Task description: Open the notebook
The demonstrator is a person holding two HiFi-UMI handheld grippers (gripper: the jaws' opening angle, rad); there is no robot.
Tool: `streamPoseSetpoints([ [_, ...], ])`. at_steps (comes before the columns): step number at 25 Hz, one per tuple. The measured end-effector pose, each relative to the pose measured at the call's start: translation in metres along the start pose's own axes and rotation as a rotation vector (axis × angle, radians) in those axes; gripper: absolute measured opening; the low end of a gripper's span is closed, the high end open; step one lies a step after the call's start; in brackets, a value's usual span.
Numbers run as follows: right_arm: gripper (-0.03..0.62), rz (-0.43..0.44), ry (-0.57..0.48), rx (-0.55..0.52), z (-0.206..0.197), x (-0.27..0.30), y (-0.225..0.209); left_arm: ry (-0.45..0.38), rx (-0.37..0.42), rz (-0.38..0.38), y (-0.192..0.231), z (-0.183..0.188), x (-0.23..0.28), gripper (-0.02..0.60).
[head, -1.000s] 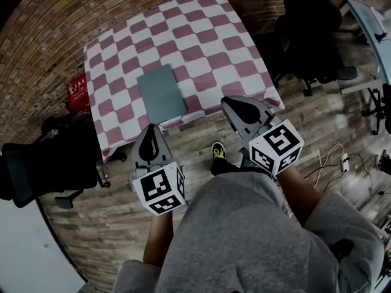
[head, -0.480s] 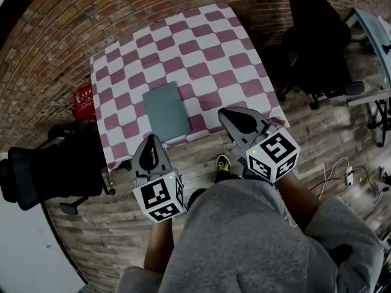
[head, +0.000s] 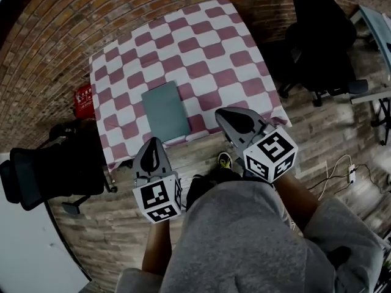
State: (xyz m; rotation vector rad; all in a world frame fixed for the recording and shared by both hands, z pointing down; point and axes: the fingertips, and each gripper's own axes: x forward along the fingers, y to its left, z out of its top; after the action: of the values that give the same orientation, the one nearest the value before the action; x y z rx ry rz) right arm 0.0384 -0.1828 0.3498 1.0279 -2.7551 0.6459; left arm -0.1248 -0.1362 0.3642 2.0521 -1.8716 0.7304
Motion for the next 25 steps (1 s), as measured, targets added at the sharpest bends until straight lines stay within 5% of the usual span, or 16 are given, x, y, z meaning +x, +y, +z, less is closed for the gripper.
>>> streamPoseSetpoints([
  [8,0.028,-0.037,0.011,0.038,-0.007,0.000,-0.009,0.028,0.094,-0.193,-0.032,-0.008,0.019,0.025],
  [11,0.028,-0.062,0.024,0.043,-0.017,0.000,-0.008,0.075,0.169,-0.278,-0.041,-0.021,0.027,0.155],
  [14,0.028,-0.088,0.038,0.031,-0.028,0.005,-0.006,0.131,0.238,-0.347,-0.045,-0.041,0.041,0.203],
  [25,0.028,-0.165,0.083,0.115,-0.076,0.005,-0.004,0.273,0.580,-0.421,-0.059,-0.130,0.111,0.250],
])
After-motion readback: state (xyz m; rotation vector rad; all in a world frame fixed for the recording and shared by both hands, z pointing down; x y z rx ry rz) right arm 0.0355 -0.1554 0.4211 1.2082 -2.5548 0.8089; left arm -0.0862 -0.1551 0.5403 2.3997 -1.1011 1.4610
